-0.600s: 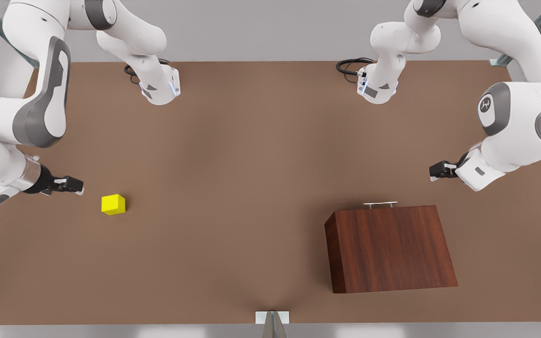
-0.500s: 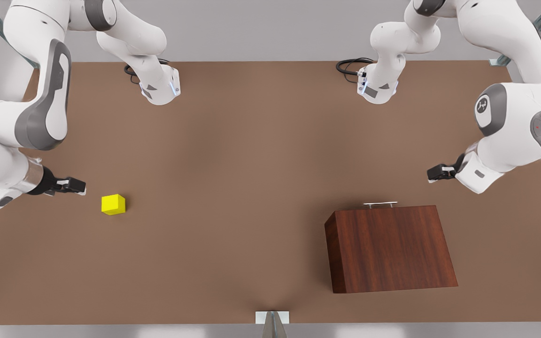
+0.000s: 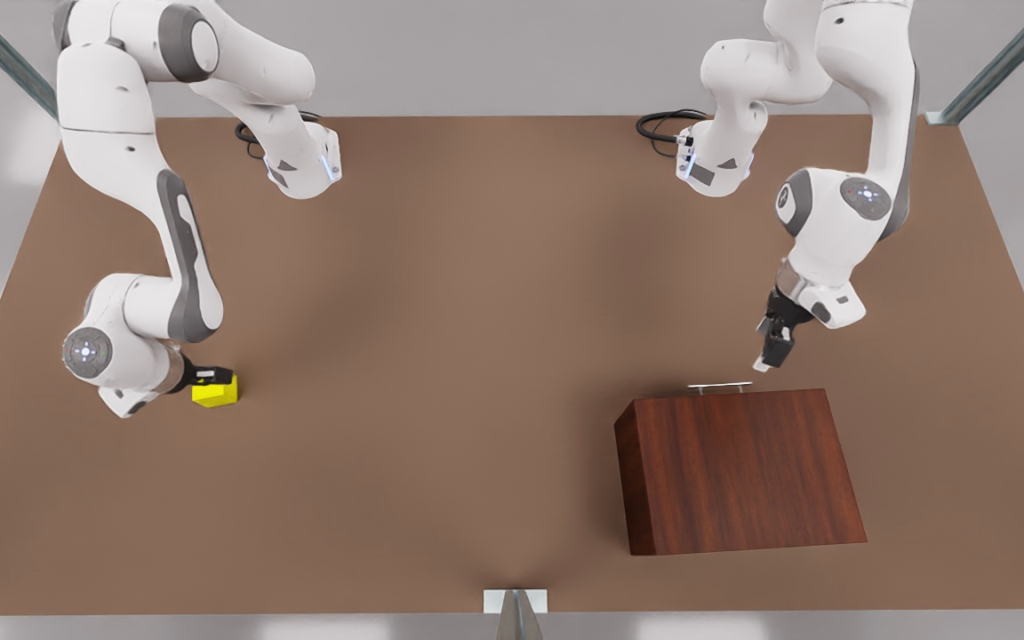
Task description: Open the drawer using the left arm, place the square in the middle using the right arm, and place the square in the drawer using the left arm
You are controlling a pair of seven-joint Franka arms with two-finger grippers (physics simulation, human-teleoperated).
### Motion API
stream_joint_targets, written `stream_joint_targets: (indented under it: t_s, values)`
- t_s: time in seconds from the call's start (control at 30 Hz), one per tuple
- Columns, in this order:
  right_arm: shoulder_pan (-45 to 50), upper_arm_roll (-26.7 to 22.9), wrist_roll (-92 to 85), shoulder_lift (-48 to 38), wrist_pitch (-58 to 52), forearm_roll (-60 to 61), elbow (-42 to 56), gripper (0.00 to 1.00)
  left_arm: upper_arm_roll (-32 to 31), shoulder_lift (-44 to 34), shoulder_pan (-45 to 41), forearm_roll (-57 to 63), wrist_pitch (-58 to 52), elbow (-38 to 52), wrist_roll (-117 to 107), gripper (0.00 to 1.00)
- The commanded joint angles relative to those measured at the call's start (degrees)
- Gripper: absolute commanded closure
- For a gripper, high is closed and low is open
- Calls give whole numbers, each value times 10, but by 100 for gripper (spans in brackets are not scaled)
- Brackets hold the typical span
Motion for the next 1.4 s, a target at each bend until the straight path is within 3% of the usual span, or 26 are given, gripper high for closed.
stream_joint_targets:
  t_s: [0.0, 0.23, 0.63, 0.8, 0.9, 0.97, 1.37]
  values:
    - [0, 0, -1, 5, 9, -2, 1, 0, 0, 4, 1, -17, 2, 0, -3, 0]
    - [-7, 0, -63, 35, 95, -14, -33, 0, -1, 23, -11, -107, 41, -13, -9, 0]
    - [-11, -1, -121, 46, 107, -16, -56, 0, -1, 40, -46, -142, 149, -71, -26, 0]
    - [-17, -1, -185, 45, 178, -16, -105, 0, -1, 55, -46, -143, 166, -70, -26, 0]
    - [-17, -2, -201, 46, 175, -16, -102, 8, -1, 57, -46, -143, 167, -70, -26, 0]
    - [-18, -1, -198, 44, 172, -16, -102, 24, -1, 57, -47, -142, 167, -70, -26, 0]
    - [-13, -1, -191, 38, 143, -15, -82, 31, -1, 83, -47, -146, 184, -49, -27, 0]
